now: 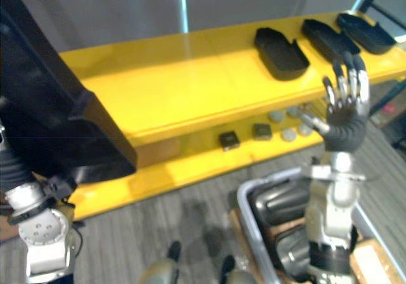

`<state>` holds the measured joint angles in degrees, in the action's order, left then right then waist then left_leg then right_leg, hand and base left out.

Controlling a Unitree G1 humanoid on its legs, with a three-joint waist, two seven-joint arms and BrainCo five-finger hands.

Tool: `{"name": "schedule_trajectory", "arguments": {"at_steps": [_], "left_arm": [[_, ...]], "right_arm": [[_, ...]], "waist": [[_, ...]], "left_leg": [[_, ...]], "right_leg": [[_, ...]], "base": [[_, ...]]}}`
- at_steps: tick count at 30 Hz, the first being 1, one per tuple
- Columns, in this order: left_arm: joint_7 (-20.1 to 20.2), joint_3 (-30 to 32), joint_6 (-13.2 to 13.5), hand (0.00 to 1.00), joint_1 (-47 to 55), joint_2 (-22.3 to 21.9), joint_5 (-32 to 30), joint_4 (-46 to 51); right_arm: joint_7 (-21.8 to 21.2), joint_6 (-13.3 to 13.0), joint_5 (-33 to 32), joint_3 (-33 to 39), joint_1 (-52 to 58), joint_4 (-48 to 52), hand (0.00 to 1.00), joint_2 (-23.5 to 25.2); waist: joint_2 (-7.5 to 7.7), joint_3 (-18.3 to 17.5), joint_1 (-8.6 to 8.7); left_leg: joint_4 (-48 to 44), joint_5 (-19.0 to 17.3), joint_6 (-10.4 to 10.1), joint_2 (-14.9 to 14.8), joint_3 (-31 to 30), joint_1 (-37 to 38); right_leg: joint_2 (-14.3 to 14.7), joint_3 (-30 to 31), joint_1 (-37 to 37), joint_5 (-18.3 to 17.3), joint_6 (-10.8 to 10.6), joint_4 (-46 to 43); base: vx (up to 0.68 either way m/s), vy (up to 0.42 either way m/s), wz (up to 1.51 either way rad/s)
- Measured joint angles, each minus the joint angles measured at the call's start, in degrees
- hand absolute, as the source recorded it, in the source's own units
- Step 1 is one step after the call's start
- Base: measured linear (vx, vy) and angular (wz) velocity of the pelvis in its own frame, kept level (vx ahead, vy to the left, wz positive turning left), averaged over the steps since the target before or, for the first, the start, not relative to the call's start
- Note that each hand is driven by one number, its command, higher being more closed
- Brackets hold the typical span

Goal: Walk over and take plastic housings, then place them on the shelf

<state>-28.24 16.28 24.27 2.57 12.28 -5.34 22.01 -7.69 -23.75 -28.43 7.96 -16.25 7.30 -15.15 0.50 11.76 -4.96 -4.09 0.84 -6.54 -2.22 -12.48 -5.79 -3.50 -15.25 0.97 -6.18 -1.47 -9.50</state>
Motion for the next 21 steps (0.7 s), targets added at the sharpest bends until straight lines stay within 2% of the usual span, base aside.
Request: {"name": "schedule_trajectory", "arguments": {"at_steps": [2,3,4,5,6,10,12,14,16,20,21], "left_arm": [[0.4,0.0,-0.7,1.00,0.7,-0.5,0.0,-0.3],[1.1,0.1,-0.7,1.00,1.3,-0.6,0.1,-0.3],[2.1,0.4,-0.7,1.00,1.8,-0.5,0.1,-0.4],[2.9,0.5,-0.7,1.00,2.1,-0.5,0.1,-0.7],[3.9,0.6,-0.6,1.00,2.2,-0.5,0.4,-1.0],[6.2,2.6,-0.5,1.00,5.5,-0.6,1.7,-1.1],[7.3,3.3,-0.6,1.00,7.5,-1.1,2.5,-1.1],[8.1,3.2,-0.6,1.00,8.6,-2.1,2.5,-1.1],[8.5,2.9,-0.5,1.00,8.8,-2.1,2.1,-1.1],[8.8,1.9,-0.5,1.00,8.1,-2.1,2.1,-1.2],[8.9,0.5,-0.5,1.00,7.7,-2.1,2.1,-1.7]], "right_arm": [[0.4,0.0,1.0,-2.2,-1.0,-0.8,0.00,1.1],[1.1,0.0,2.3,-2.9,-1.7,-1.9,0.00,1.5],[2.0,0.3,3.5,-3.6,-2.2,-2.7,0.00,1.6],[2.7,0.7,4.3,-4.2,-2.5,-3.5,0.00,1.6],[3.0,1.6,4.9,-4.6,-2.6,-4.0,0.00,1.6],[2.8,3.9,6.2,-8.6,-3.3,-7.8,0.00,2.8],[2.8,4.1,6.1,-9.6,-2.8,-8.8,0.00,4.2],[2.8,4.1,6.2,-9.9,-1.8,-8.9,0.00,4.9],[3.3,4.1,6.3,-9.8,0.6,-9.5,0.00,4.9],[6.7,3.7,7.2,-7.6,6.3,-10.7,0.00,4.9],[8.3,2.9,8.1,-5.6,9.1,-10.6,0.00,4.9]], "waist": [[-0.05,0.1,-0.48],[-0.33,0.3,-0.44],[-0.63,0.5,-0.44],[-0.98,0.6,-0.43],[-1.10,0.7,-0.73],[-1.05,0.6,-2.25],[-0.89,0.6,-2.27],[-0.86,0.6,-1.99],[-0.49,0.7,-0.89],[0.35,0.7,1.03],[0.28,0.7,1.78]], "left_leg": [[1.5,1.2,1.0,0.7,1.0,0.8],[1.6,0.7,2.9,-0.1,4.7,0.7],[1.5,1.2,3.5,-0.8,8.3,0.5],[1.6,2.2,3.8,-1.1,10.0,0.6],[1.9,3.0,3.1,-0.7,9.5,0.9],[4.0,4.3,3.6,1.4,10.0,2.3],[4.4,4.2,3.8,1.7,11.6,3.2],[4.8,4.1,4.0,1.9,13.2,3.9],[4.9,4.0,4.0,1.8,14.6,4.5],[5.4,3.4,4.7,2.5,15.7,5.9],[4.5,2.7,5.2,2.7,15.6,5.8]], "right_leg": [[-1.3,-4.2,2.4,-1.7,-0.1,-0.6],[-2.0,-7.2,3.7,-2.5,-0.1,-1.2],[-2.4,-9.1,4.6,-2.9,-0.2,-1.7],[-2.9,-10.6,5.5,-3.4,-0.3,-2.3],[-3.7,-11.5,5.9,-4.3,-1.0,-3.1],[-6.0,-10.6,6.1,-5.5,-1.6,-4.6],[-6.5,-8.5,6.1,-5.4,-1.7,-4.1],[-6.5,-6.6,6.1,-5.0,-2.4,-3.0],[-6.6,-5.1,6.1,-4.3,-3.4,-2.2],[-7.4,-3.7,5.5,-4.3,-3.2,-4.1],[-7.9,-2.9,3.8,-4.6,-2.8,-8.6]], "base": [[0.07,-0.029,1.14],[0.03,0.000,1.34],[0.03,0.017,1.35],[0.04,0.052,1.11],[0.07,0.086,1.01],[0.06,0.097,0.29],[0.03,0.049,-0.43],[0.01,0.025,-0.45],[-0.01,0.011,-0.34],[0.00,0.022,-0.19],[-0.02,0.077,0.04]]}}
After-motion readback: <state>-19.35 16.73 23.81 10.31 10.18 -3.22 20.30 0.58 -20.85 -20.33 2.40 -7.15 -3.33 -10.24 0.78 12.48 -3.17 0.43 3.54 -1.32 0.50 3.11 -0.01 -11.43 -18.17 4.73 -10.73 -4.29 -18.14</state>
